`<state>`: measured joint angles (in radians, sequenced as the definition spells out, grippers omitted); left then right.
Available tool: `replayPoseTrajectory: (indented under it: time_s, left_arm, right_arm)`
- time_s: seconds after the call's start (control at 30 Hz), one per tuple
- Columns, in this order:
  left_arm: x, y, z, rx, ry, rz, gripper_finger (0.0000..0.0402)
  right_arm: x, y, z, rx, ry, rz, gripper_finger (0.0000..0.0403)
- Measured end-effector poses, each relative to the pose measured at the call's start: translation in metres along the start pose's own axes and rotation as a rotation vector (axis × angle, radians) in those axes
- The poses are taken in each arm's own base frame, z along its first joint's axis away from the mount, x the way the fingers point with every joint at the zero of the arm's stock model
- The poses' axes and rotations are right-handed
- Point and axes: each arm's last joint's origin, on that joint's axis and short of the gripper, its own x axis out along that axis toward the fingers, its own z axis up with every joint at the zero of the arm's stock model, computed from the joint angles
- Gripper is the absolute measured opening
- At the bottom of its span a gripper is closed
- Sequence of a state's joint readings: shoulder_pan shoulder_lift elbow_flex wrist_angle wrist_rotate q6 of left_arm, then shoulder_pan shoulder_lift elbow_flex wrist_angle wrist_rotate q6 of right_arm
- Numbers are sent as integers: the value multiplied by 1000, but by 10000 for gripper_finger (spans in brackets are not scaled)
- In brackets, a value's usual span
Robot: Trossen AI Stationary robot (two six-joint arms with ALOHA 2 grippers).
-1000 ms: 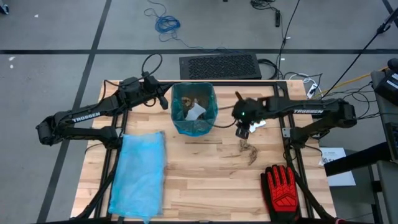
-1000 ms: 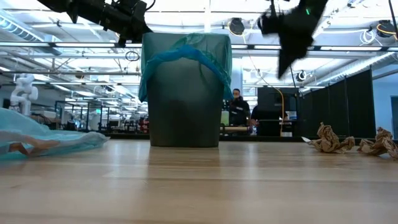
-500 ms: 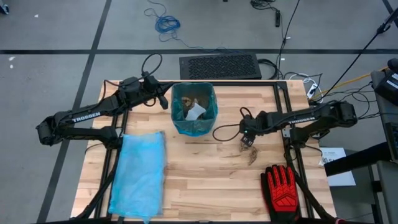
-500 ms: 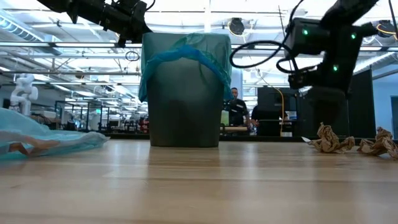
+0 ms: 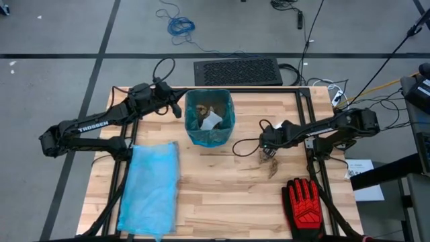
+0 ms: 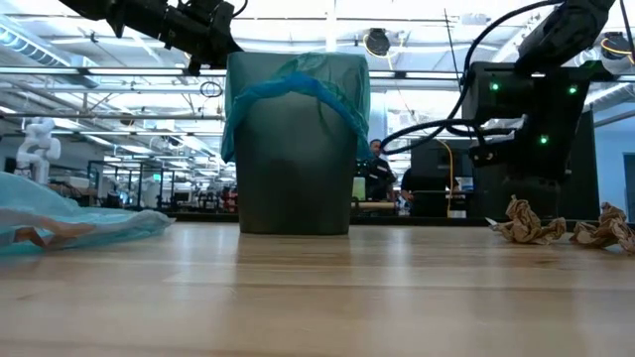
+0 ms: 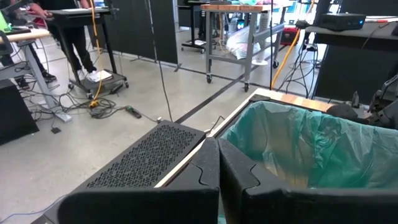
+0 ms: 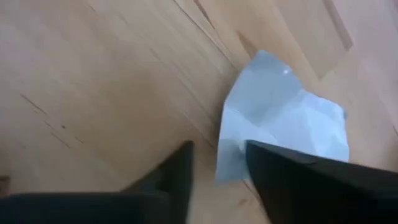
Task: Place trash/remove bag and relplace
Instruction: Put the white paper into the black trash bin
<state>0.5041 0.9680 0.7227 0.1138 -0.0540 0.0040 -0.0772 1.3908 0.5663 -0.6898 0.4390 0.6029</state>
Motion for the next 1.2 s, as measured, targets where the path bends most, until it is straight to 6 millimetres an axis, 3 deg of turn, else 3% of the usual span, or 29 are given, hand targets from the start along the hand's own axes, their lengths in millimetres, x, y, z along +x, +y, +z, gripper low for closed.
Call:
replayPoseTrajectory:
  time_s: [0.1, 0.13, 0.27, 0.43, 0.67, 1.03, 1.2]
  left_arm:
    - [0, 0, 0, 0, 0, 0, 0]
    - [0, 0, 0, 0, 0, 0, 0]
    - [0, 0, 0, -1, 2, 0, 0]
    - [0, 0, 0, -2, 3, 0, 0]
    - [0, 0, 0, -2, 4, 0, 0]
    - [0, 0, -2, 2, 21, 0, 0]
    - [0, 0, -3, 2, 36, 0, 0]
  right_arm:
    - [1, -2, 0, -6, -16, -41, 30]
    - [0, -2, 1, -9, -26, -49, 16]
    - [-8, 0, 9, 3, -51, -38, 4]
    - [-32, 1, 31, -13, -123, 8, 1]
    - [-94, -6, 72, -23, -328, 106, 0]
    - [-214, -47, 122, -35, -754, 191, 0]
    - [-244, -46, 136, -96, -988, 372, 0]
